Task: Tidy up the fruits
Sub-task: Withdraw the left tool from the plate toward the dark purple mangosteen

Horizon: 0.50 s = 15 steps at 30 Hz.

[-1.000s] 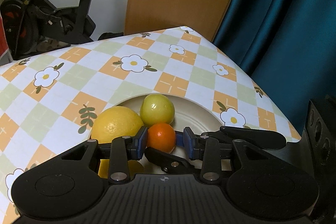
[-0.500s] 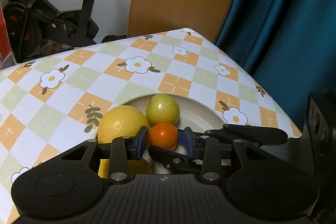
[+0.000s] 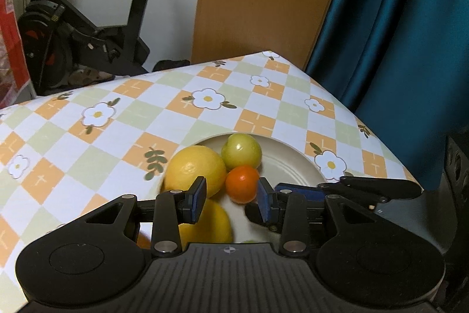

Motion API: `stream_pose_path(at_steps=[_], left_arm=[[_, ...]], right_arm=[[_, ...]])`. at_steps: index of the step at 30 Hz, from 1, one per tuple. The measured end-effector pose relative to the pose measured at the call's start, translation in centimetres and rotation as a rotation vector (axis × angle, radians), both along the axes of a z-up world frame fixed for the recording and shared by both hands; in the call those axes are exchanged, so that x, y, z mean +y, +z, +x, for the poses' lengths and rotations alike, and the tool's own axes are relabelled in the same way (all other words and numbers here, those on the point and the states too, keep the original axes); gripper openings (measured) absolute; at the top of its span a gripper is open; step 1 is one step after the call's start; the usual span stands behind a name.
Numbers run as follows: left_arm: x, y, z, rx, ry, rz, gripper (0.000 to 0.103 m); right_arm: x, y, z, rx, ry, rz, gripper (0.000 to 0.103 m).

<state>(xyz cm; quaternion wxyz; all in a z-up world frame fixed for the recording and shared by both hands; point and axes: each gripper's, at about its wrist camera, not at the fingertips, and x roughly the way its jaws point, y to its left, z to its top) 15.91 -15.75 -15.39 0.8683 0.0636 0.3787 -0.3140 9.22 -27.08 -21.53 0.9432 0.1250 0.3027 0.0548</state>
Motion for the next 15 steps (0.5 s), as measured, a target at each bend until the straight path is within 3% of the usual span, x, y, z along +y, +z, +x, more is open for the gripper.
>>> stream_pose_path(at_steps=[15], left_arm=[[5.8,3.0,-3.5,-0.120,0.069,0.026,0.040]], right_arm=[[3.4,2.8,-2.6,-0.049,-0.006,0.003,0.043]])
